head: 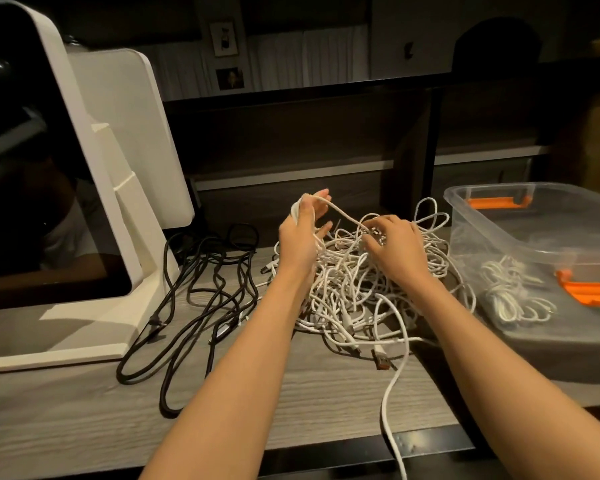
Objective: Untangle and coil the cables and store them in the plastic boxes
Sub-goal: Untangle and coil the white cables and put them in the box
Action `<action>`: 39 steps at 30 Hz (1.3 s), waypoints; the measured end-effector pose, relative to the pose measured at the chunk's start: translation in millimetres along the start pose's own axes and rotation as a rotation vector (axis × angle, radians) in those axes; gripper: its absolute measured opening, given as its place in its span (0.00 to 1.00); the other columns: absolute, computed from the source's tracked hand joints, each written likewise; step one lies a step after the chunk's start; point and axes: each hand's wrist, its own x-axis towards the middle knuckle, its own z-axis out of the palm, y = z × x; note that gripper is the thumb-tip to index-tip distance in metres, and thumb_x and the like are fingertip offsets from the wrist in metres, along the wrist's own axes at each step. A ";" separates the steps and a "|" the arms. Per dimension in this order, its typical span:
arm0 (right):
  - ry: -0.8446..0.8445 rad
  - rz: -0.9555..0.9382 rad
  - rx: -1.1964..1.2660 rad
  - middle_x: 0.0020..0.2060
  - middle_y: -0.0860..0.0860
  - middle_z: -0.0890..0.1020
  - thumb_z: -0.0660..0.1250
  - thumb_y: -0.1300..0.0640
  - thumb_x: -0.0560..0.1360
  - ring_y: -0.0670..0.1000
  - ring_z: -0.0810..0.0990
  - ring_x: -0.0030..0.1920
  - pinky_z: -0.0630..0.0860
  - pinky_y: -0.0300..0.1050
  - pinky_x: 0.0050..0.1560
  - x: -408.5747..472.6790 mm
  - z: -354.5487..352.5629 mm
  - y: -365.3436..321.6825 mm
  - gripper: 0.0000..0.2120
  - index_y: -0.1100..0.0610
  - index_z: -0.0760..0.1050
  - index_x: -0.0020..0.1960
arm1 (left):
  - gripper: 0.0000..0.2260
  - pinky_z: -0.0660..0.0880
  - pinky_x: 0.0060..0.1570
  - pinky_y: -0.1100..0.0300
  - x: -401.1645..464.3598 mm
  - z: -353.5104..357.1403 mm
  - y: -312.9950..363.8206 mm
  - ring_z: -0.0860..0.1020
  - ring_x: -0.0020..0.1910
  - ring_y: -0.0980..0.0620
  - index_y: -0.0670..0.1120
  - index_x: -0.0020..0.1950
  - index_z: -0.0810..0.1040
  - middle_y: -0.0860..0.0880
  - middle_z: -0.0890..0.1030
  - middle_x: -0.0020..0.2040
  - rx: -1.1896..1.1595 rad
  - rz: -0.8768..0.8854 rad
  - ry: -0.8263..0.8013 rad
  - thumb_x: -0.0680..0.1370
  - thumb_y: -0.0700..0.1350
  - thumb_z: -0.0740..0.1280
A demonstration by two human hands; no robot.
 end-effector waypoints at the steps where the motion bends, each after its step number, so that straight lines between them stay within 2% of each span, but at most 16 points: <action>1: -0.012 -0.003 0.013 0.63 0.50 0.76 0.62 0.51 0.79 0.51 0.70 0.66 0.54 0.55 0.73 0.2 -0.1 0.8 0.14 0.52 0.76 0.62 | 0.15 0.76 0.56 0.58 -0.5 -1.3 0.4 0.79 0.56 0.55 0.47 0.53 0.78 0.50 0.82 0.52 -0.066 -0.039 -0.012 0.85 0.49 0.53; 3: -0.011 -0.013 0.039 0.64 0.50 0.75 0.63 0.51 0.79 0.51 0.69 0.67 0.55 0.57 0.73 -1.0 -0.3 -0.2 0.12 0.51 0.77 0.61 | 0.18 0.76 0.58 0.56 -1.3 -1.9 0.1 0.82 0.51 0.53 0.44 0.50 0.78 0.48 0.83 0.45 -0.196 -0.127 -0.003 0.85 0.50 0.52; 6: 0.042 -0.005 0.020 0.62 0.49 0.75 0.65 0.51 0.78 0.50 0.69 0.66 0.54 0.55 0.72 -5.1 -2.1 -1.8 0.09 0.49 0.79 0.57 | 0.19 0.80 0.46 0.57 -1.5 -0.3 2.0 0.78 0.35 0.54 0.41 0.47 0.77 0.49 0.76 0.33 -0.330 -0.239 0.024 0.85 0.52 0.52; 8: 0.079 -0.011 -0.080 0.61 0.49 0.75 0.65 0.49 0.77 0.50 0.70 0.65 0.52 0.53 0.72 -7.3 -2.1 -1.9 0.10 0.49 0.79 0.55 | 0.20 0.75 0.34 0.63 -0.7 0.8 3.0 0.71 0.27 0.57 0.41 0.47 0.76 0.51 0.70 0.28 -0.325 -0.296 0.041 0.85 0.53 0.52; 11: 0.082 -0.012 -0.179 0.61 0.49 0.75 0.61 0.47 0.77 0.50 0.70 0.64 0.50 0.54 0.73 -8.5 0.1 -3.1 0.13 0.49 0.77 0.58 | 0.20 0.63 0.22 0.67 0.4 4.4 6.7 0.62 0.22 0.58 0.44 0.37 0.71 0.53 0.65 0.24 -0.350 -0.369 0.048 0.84 0.54 0.54; 13: 0.058 0.011 -0.189 0.64 0.50 0.74 0.59 0.47 0.78 0.50 0.69 0.66 0.49 0.54 0.74 -8.5 1.2 -2.8 0.16 0.49 0.75 0.63 | 0.21 0.59 0.20 0.67 2.3 5.1 9.5 0.59 0.21 0.58 0.46 0.34 0.68 0.53 0.63 0.24 -0.353 -0.396 0.054 0.84 0.53 0.55; 16: 0.090 -0.017 -0.184 0.66 0.51 0.72 0.62 0.47 0.78 0.51 0.68 0.68 0.50 0.55 0.73 -9.1 0.6 -0.6 0.17 0.50 0.74 0.64 | 0.21 0.58 0.19 0.67 5.7 0.3 8.8 0.60 0.19 0.58 0.47 0.33 0.67 0.53 0.62 0.23 -0.341 -0.473 0.113 0.84 0.54 0.56; 19: 0.178 -0.099 -0.077 0.61 0.52 0.74 0.68 0.50 0.75 0.53 0.70 0.65 0.56 0.56 0.68 -10.7 -3.7 -2.6 0.13 0.50 0.77 0.58 | 0.21 0.63 0.22 0.65 7.4 -8.0 3.0 0.64 0.19 0.58 0.47 0.34 0.67 0.53 0.66 0.23 -0.116 -0.499 0.131 0.83 0.56 0.57; 21: 0.241 -0.160 -0.034 0.59 0.54 0.74 0.72 0.55 0.73 0.57 0.70 0.62 0.62 0.57 0.62 -12.1 -5.0 -7.2 0.09 0.51 0.80 0.53 | 0.21 0.65 0.23 0.65 4.5 -8.3 1.1 0.67 0.22 0.57 0.47 0.35 0.67 0.51 0.69 0.27 0.050 -0.487 0.085 0.83 0.57 0.56; 24: 0.323 -0.235 0.041 0.55 0.55 0.77 0.73 0.59 0.70 0.60 0.72 0.57 0.69 0.57 0.52 -14.2 -6.4 -18.3 0.07 0.54 0.81 0.48 | 0.21 0.69 0.24 0.66 0.0 -1.2 -0.9 0.70 0.29 0.55 0.46 0.36 0.68 0.49 0.73 0.32 0.347 -0.353 0.013 0.84 0.56 0.54; 26: 0.360 -0.282 0.052 0.50 0.54 0.78 0.71 0.56 0.71 0.59 0.74 0.53 0.71 0.54 0.48 -15.3 -7.7 -23.8 0.06 0.54 0.81 0.48 | 0.23 0.72 0.34 0.62 -0.7 2.8 -3.9 0.72 0.30 0.53 0.46 0.33 0.69 0.49 0.74 0.30 0.583 -0.209 -0.027 0.84 0.56 0.53; 28: 0.379 -0.304 0.021 0.47 0.52 0.80 0.66 0.52 0.73 0.57 0.76 0.50 0.71 0.53 0.46 -15.8 -8.4 -25.7 0.08 0.54 0.81 0.48 | 0.25 0.68 0.37 0.58 0.9 3.5 -6.2 0.71 0.30 0.52 0.46 0.30 0.68 0.50 0.71 0.28 0.686 -0.127 -0.081 0.84 0.56 0.54; 31: 0.355 -0.289 -0.029 0.45 0.49 0.81 0.58 0.46 0.75 0.55 0.77 0.48 0.71 0.51 0.45 -16.6 -10.0 -25.0 0.15 0.53 0.80 0.48 | 0.24 0.68 0.36 0.58 3.5 3.6 -6.9 0.68 0.27 0.54 0.45 0.33 0.70 0.50 0.69 0.27 0.691 -0.155 -0.223 0.83 0.58 0.54; 34: 0.311 -0.309 -0.051 0.44 0.49 0.82 0.59 0.47 0.76 0.55 0.76 0.47 0.71 0.51 0.45 -16.3 -8.7 -21.1 0.14 0.53 0.79 0.48 | 0.24 0.64 0.30 0.62 3.3 4.0 -4.4 0.64 0.26 0.56 0.47 0.35 0.68 0.52 0.66 0.28 0.505 -0.273 -0.330 0.81 0.63 0.53; 36: 0.281 -0.331 -0.024 0.45 0.49 0.82 0.62 0.51 0.75 0.55 0.76 0.47 0.73 0.52 0.46 -14.1 -7.8 -19.1 0.10 0.55 0.79 0.48 | 0.23 0.64 0.29 0.66 5.0 -1.1 -3.9 0.63 0.27 0.57 0.46 0.37 0.69 0.52 0.65 0.29 0.501 -0.294 -0.395 0.80 0.64 0.56; 39: 0.186 -0.368 0.087 0.47 0.51 0.82 0.69 0.63 0.71 0.55 0.76 0.52 0.74 0.53 0.52 -10.3 -7.5 -15.8 0.08 0.57 0.79 0.50 | 0.15 0.64 0.28 0.68 5.8 -9.4 -5.0 0.63 0.28 0.57 0.46 0.39 0.72 0.52 0.64 0.31 0.517 -0.302 -0.487 0.81 0.55 0.63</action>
